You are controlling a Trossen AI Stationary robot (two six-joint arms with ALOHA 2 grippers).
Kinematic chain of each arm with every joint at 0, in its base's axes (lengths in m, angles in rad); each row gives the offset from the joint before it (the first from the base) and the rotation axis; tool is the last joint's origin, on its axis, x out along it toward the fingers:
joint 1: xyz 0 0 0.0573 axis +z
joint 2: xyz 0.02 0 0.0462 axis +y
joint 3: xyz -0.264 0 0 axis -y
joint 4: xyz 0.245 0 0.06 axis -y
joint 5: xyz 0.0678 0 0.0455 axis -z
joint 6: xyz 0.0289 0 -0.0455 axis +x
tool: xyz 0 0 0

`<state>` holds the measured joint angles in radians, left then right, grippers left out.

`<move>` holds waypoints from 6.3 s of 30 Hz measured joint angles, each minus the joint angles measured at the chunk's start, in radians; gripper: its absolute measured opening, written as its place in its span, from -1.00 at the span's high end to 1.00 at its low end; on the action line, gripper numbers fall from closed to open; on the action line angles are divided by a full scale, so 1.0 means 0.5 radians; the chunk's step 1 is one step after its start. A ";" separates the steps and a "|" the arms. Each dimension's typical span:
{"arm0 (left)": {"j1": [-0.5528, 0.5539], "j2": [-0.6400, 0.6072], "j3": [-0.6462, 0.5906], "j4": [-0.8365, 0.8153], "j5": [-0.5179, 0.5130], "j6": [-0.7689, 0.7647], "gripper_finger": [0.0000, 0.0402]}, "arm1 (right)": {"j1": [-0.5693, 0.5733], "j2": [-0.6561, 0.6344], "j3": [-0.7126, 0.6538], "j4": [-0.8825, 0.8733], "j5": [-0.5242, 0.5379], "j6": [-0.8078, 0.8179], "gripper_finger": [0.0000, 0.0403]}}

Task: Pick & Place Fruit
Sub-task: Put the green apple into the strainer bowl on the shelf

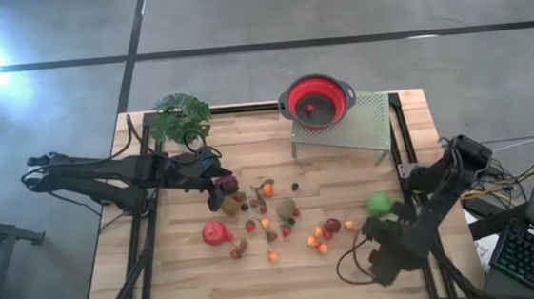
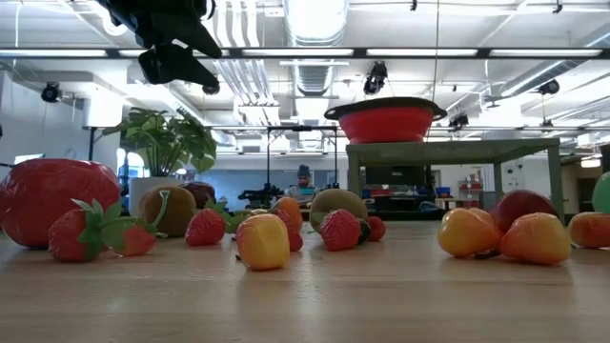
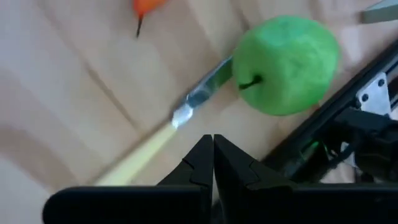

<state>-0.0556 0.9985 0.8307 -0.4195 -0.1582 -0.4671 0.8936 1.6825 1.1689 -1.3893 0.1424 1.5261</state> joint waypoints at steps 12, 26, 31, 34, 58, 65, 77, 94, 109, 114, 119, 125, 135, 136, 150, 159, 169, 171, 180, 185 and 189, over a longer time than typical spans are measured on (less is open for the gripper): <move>0.000 0.000 -0.002 -0.001 0.000 0.000 -0.36 | 0.198 0.122 -0.023 0.001 0.170 0.544 0.85; 0.000 0.000 -0.002 -0.001 0.000 0.000 -0.36 | 0.437 0.106 -0.049 -0.039 0.176 0.976 0.25; -0.001 0.000 -0.002 -0.001 0.000 0.000 -0.36 | 0.510 0.100 -0.150 -0.063 0.184 0.974 0.15; 0.000 0.000 -0.002 -0.001 0.000 0.000 -0.36 | 0.522 0.048 -0.236 -0.039 0.126 0.929 0.11; -0.001 0.000 -0.002 -0.001 0.000 0.000 -0.36 | 0.520 -0.694 -0.963 0.547 0.084 0.883 0.20; 0.000 0.000 -0.002 -0.001 0.000 0.000 -0.36 | 0.520 -0.680 -0.975 0.562 0.086 0.845 0.08; -0.001 0.000 -0.002 -0.001 0.000 0.000 -0.36 | 0.520 -0.680 -1.046 0.567 0.188 0.819 0.15; -0.001 0.000 -0.002 -0.001 -0.001 0.000 -0.36 | 0.520 -0.680 -1.053 0.607 0.347 0.778 0.45; -0.001 0.000 -0.002 -0.001 -0.001 0.000 -0.36 | 0.520 -0.680 -1.060 0.632 0.345 0.868 0.90; 0.000 0.000 -0.002 -0.001 0.000 0.000 -0.36 | 0.520 -0.680 -1.060 0.655 0.345 0.875 0.77; 0.000 0.000 -0.002 -0.001 -0.001 0.000 -0.36 | 0.520 -0.680 -1.060 0.693 0.345 0.875 0.62; -0.001 0.000 -0.002 -0.001 0.000 0.000 -0.36 | 0.520 -0.680 -1.060 0.705 0.347 0.876 0.47; -0.001 0.000 -0.002 -0.001 0.000 0.000 -0.36 | 0.518 -0.680 -1.062 0.706 0.545 0.969 0.67; 0.000 0.000 -0.002 -0.001 0.000 0.000 -0.36 | 0.519 -0.680 -1.065 0.703 0.544 0.981 0.71; -0.001 0.000 -0.002 -0.001 -0.001 0.000 -0.36 | 0.519 -0.680 -1.084 0.691 0.546 1.078 0.95; 0.000 0.000 -0.002 -0.001 0.000 0.000 -0.36 | 0.516 -0.680 -0.952 0.472 0.683 1.072 0.96; 0.000 0.000 -0.002 -0.001 0.000 0.000 -0.36 | 0.465 -0.680 -0.522 -0.173 1.253 1.044 0.96; 0.000 0.000 -0.002 -0.001 -0.001 0.000 -0.36 | 0.411 -0.680 -0.440 -0.259 1.398 0.954 0.96; 0.000 0.000 -0.002 -0.001 0.000 0.000 -0.36 | -0.066 -0.796 -0.189 -0.363 1.597 0.189 0.96; -0.001 0.000 -0.001 -0.001 0.000 0.000 -0.36 | -0.284 -0.926 -0.057 -0.349 1.760 -0.184 0.96; 0.000 0.000 -0.001 -0.001 0.000 0.000 -0.36 | -0.405 -1.012 0.024 -0.332 1.823 -0.472 0.96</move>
<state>-0.0557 0.9985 0.8303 -0.4198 -0.1583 -0.4671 0.6910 1.1767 1.1808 -1.5552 1.0540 1.2901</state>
